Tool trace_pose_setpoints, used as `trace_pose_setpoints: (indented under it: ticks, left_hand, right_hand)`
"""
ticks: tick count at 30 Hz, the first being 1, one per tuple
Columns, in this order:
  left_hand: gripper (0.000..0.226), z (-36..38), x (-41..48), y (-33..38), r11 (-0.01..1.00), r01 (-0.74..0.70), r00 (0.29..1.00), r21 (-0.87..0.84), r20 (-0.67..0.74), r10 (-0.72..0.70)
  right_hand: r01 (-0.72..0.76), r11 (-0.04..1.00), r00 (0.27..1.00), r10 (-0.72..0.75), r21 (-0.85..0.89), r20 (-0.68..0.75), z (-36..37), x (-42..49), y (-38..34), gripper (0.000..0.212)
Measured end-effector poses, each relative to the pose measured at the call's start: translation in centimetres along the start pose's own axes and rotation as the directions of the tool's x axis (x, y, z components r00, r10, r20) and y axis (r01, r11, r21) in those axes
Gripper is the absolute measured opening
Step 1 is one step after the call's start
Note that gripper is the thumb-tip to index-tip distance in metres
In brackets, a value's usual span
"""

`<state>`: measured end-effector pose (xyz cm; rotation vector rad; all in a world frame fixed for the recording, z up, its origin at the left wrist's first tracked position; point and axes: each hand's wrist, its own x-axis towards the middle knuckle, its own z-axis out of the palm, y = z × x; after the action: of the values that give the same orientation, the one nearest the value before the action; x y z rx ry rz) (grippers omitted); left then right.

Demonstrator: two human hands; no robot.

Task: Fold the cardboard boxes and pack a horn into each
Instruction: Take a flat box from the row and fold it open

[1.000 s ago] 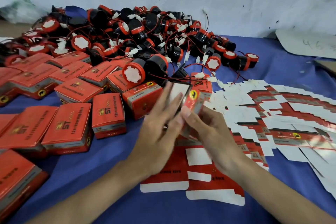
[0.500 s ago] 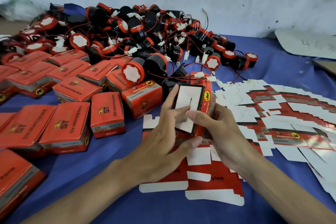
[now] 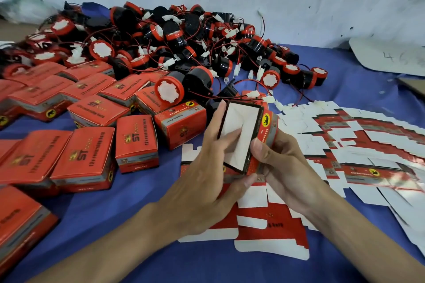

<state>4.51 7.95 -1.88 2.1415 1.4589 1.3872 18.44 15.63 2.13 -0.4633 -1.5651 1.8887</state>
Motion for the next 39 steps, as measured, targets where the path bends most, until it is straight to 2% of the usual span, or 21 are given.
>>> trace_pose_setpoints:
  ticks: [3, 6, 9, 14, 18, 26, 29, 30, 31, 32, 33, 34, 35, 36, 39]
  left_hand:
    - [0.041, 0.1, -0.1, -0.2, 1.000, -0.018, 0.990, 0.025, -0.141, 0.021]
    - [0.042, 0.0, 0.1, -0.1, 0.993, -0.014, 0.962, 0.114, -0.270, 0.044]
    - [0.042, 0.1, 0.4, 0.1, 0.988, -0.064, 0.948, 0.143, -0.300, 0.105]
    - [0.042, 0.0, 0.4, -0.1, 0.996, -0.052, 0.969, 0.067, -0.239, 0.066]
    - [0.046, 0.0, 0.5, -0.3, 0.996, -0.012, 0.985, 0.091, -0.170, 0.028]
    - [0.060, 0.8, 0.1, -0.6, 0.982, 0.070, 0.998, 0.175, -0.014, -0.069]
    - [0.075, 0.7, 0.2, -0.5, 0.995, 0.088, 0.996, 0.051, 0.027, -0.090]
    - [0.080, 0.5, 0.3, -0.5, 0.993, 0.110, 0.994, -0.033, 0.018, -0.110]
    - [0.084, 0.2, 0.4, -0.4, 0.983, 0.132, 0.991, -0.129, -0.007, -0.134]
    - [0.085, -0.2, 0.4, -0.4, 0.966, 0.139, 0.987, -0.219, -0.049, -0.153]
    - [0.085, -0.5, 0.4, -0.3, 0.950, 0.127, 0.981, -0.286, -0.102, -0.162]
    - [0.084, -0.7, 0.4, -0.4, 0.942, 0.110, 0.974, -0.319, -0.153, -0.165]
    - [0.084, -0.9, 0.4, -0.5, 0.944, 0.098, 0.967, -0.316, -0.194, -0.166]
    - [0.085, -1.0, 0.5, -0.6, 0.950, 0.098, 0.961, -0.297, -0.220, -0.168]
    - [0.087, -0.9, 0.7, -0.6, 0.959, 0.130, 0.954, -0.253, -0.233, -0.191]
  right_hand:
    - [0.038, 0.997, 0.999, -0.037, 0.073, -0.023, 0.1, 0.1, 0.1, 0.044]
    - [0.052, 0.992, 0.998, -0.047, 0.114, -0.041, 0.2, 0.2, 0.2, 0.040]
    - [0.019, 0.991, 0.999, -0.013, 0.129, -0.049, 0.5, 0.2, 0.5, 0.039]
    - [-0.059, 0.998, 0.994, 0.058, -0.008, -0.096, 0.5, 0.0, 1.4, 0.049]
    - [-0.092, 0.996, 0.995, 0.091, -0.019, -0.051, 0.8, -0.1, 1.5, 0.059]
    - [-0.105, 0.990, 0.991, 0.096, -0.092, -0.097, 0.5, 0.0, 1.1, 0.055]
    - [-0.025, 0.968, 0.997, 0.007, -0.251, -0.073, 0.6, 0.0, 1.0, 0.033]
    - [0.043, 0.928, 0.995, -0.074, -0.370, -0.070, 0.8, 0.0, 1.0, 0.020]
    - [0.138, 0.830, 0.980, -0.193, -0.540, -0.047, 0.8, -0.1, 1.1, 0.010]
    - [0.237, 0.647, 0.947, -0.321, -0.725, 0.022, 0.8, -0.1, 1.2, 0.007]
    - [0.307, 0.403, 0.902, -0.412, -0.862, 0.129, 0.7, -0.1, 1.3, 0.009]
    - [0.349, 0.167, 0.862, -0.443, -0.922, 0.246, 0.6, -0.2, 1.4, 0.014]
    - [0.375, 0.013, 0.840, -0.428, -0.927, 0.334, 0.5, -0.2, 1.5, 0.020]
    - [0.394, -0.041, 0.844, -0.380, -0.918, 0.379, 0.5, -0.2, 1.5, 0.027]
    - [0.424, -0.046, 0.884, -0.195, -0.904, 0.425, 0.4, 0.0, 1.2, 0.040]
